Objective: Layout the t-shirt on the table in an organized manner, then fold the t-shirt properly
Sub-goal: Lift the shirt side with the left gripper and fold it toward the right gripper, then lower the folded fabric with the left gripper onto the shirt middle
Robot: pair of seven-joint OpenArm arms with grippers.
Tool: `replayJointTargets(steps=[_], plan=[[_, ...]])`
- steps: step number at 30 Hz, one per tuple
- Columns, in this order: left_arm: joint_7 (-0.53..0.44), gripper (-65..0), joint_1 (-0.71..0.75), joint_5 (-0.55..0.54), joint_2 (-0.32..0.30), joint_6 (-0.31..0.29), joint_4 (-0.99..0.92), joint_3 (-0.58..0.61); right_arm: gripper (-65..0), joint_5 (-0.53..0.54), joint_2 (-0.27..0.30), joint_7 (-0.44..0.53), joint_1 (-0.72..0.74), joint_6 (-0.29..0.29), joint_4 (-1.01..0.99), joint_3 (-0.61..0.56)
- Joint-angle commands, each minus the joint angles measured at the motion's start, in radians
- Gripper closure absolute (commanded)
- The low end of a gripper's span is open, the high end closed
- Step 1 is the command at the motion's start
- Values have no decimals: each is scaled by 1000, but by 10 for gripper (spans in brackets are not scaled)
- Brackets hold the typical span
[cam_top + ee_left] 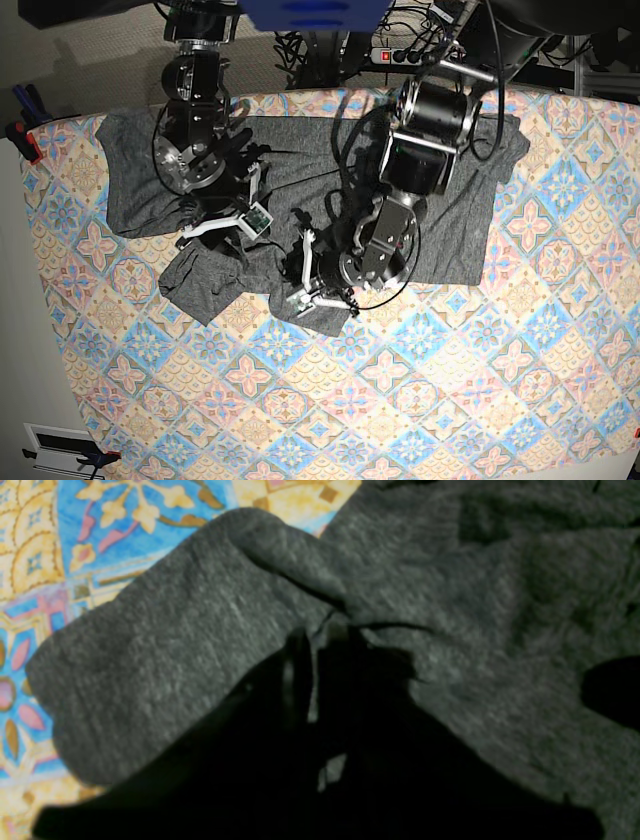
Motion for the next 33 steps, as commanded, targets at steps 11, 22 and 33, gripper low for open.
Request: replayJointTargets(steps=[11,22,33], plan=[[142,-70,116,10,-16,-7,421,1,-320,14,-1,23,16,-16,-2,-2],[145,-74,132,9,-35,-7,536,-100,-320,14,-1,23,11,-16,-29,-2],[139,-364,14,3,-15,-7,257,-92,-320,13,-1,23,11,-16,-28,-2]])
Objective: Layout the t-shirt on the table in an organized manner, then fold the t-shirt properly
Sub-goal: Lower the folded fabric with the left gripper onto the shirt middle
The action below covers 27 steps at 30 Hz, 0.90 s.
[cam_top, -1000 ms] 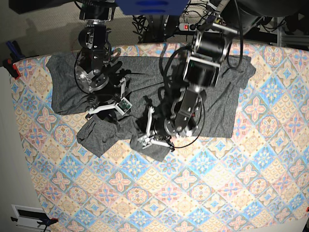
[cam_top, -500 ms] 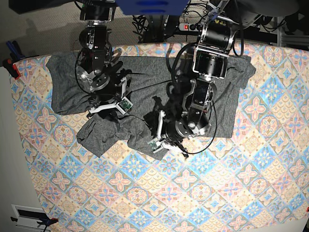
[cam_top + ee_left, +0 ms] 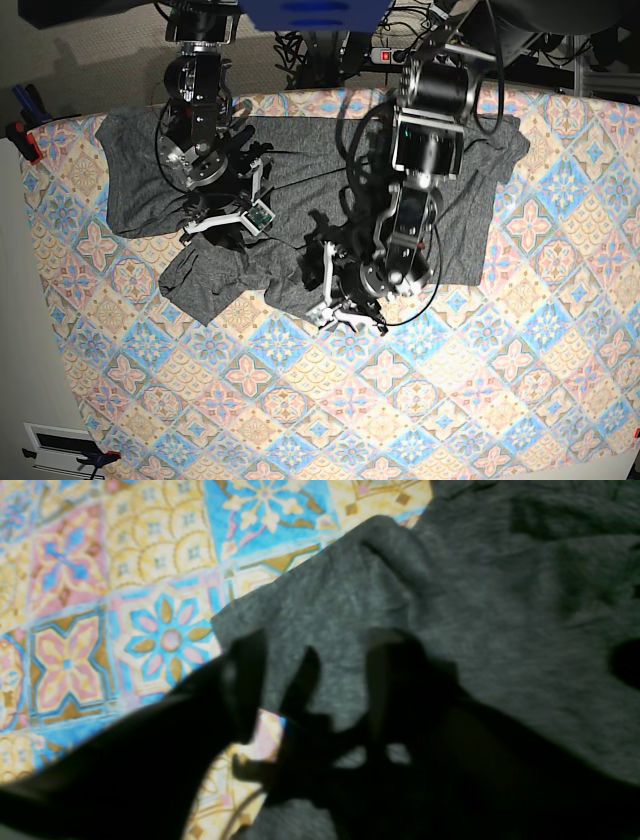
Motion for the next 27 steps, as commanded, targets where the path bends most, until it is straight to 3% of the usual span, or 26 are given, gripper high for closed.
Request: replayJointTargets(steps=[1,6,20,23,27], plan=[[-16,-391,-52,-13,6,1,-50,2,-320,10,-2,22,9,-10,19,-2],[-144,-488,-151,-13,6,1,-353,-7,-320,10,-2,22,7,-10,24,29],[-175,-506,-109,-13,27,1,-380,-7,-320,10,-2,22,7,-10,16,61],[-169,-474,-98,-7,25,1,-380,-5,-320,10,-2,22,7,-10,16,61],[-167,-330,-70,-4,25,1,-380,1,-320,10,-2,22,7,-10,16,61]])
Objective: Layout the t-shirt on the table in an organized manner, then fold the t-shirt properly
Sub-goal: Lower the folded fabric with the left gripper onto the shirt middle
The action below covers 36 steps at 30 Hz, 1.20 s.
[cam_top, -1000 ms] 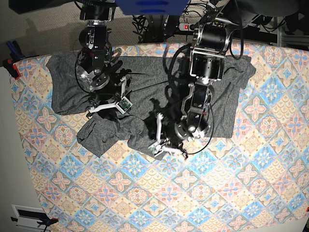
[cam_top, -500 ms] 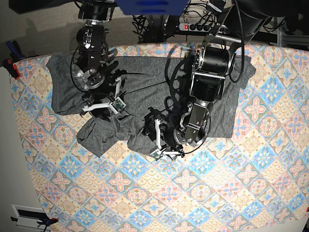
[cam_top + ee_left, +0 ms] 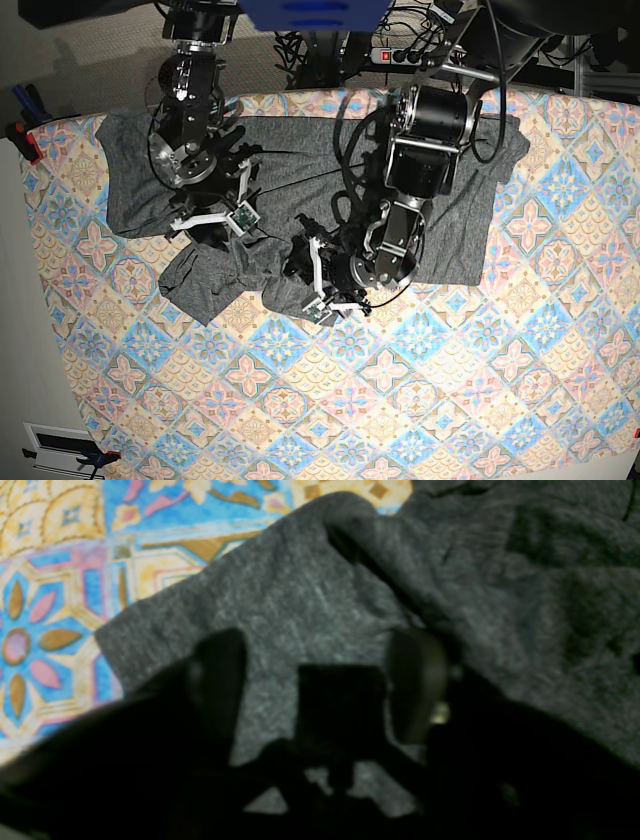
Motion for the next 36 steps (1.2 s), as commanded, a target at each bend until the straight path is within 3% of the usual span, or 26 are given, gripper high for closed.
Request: replayJointTargets(steps=[1,6,11,14,18,23,29,33,36], plan=[[71,-282,2,35,5,-15,-4,9,-320,13,1,22,9,-9,16,-1],[68,-43,12,34,5,-15,-4,2,-320,13,1,22,7,-9,19,-1],[71,-49,12,27,5,-15,14,0,-320,13,1,22,-6,-9,22,-1],[83,-42,20,26,7,-15,122,0,-320,13,1,22,-6,-9,22,-1],[194,-42,49,14,7,-15,332,-1,-320,13,3,22,-17,-9,23,2],[346,-42,92,-86,7,-15,620,2,-320,13,3,22,-19,-9,22,20],[456,-41,127,-154,-18,-15,808,2,-320,13,3,22,-19,-9,16,20],[487,-45,149,-147,-58,-15,861,8,-320,13,3,22,-16,-9,16,20],[487,-93,147,-149,-64,-15,792,2,-320,13,3,22,-14,-9,14,17]])
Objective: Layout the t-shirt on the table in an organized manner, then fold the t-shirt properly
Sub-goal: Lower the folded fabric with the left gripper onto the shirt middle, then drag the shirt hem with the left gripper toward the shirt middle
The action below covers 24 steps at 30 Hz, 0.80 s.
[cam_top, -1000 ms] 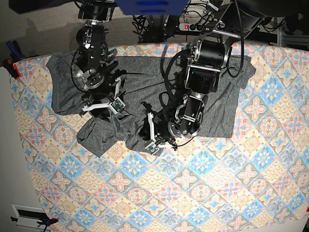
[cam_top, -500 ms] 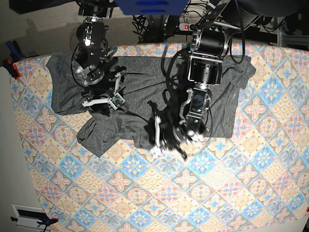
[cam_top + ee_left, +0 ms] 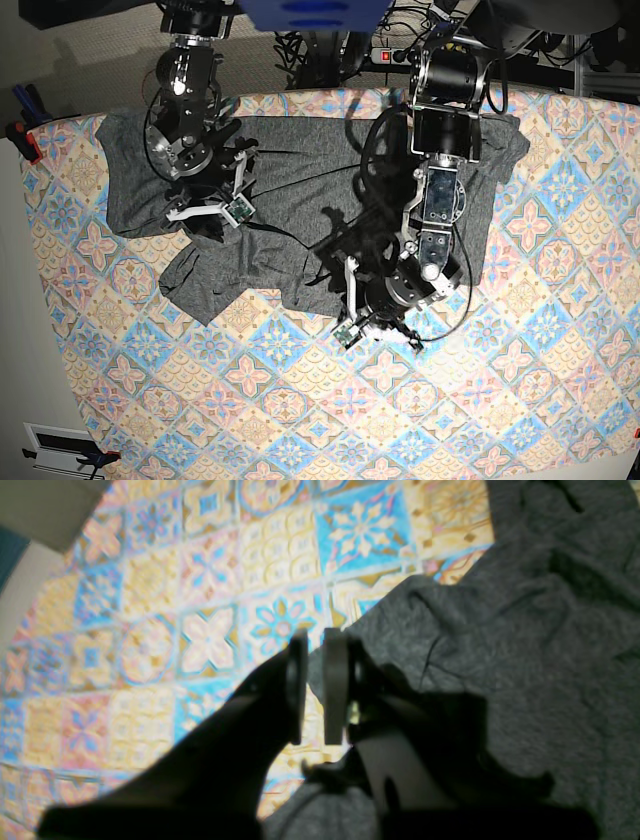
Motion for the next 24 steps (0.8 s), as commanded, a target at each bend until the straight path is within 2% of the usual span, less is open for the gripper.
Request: replayJointTargets(steps=[1,4,7,8,11,14,17,19,24], plan=[[-15,-123,-24,-15,4,1,-16,3,-320,13,0,22,13,-9,15,-3],[-16,-266,-53,-19,4,1,-77,-30,-320,13,0,22,12,-9,15,-6],[-18,-417,-87,-29,11,1,-158,-156,-320,13,0,22,9,-9,15,-6],[-18,-449,-107,-36,18,1,-189,-198,-320,13,0,22,9,-9,15,-3],[-28,-451,-138,-104,19,1,-270,-311,-320,13,0,22,7,-9,15,0],[-123,-428,-167,-139,2,1,-381,-372,-320,13,0,22,7,-9,15,0],[-185,-408,-194,-141,1,1,-545,-364,-320,13,0,22,7,-9,15,0],[-191,-400,-213,-148,4,1,-629,-364,-320,13,0,22,7,-9,15,0],[-192,-399,-219,-207,10,1,-651,-363,-320,13,0,22,9,-9,13,0]])
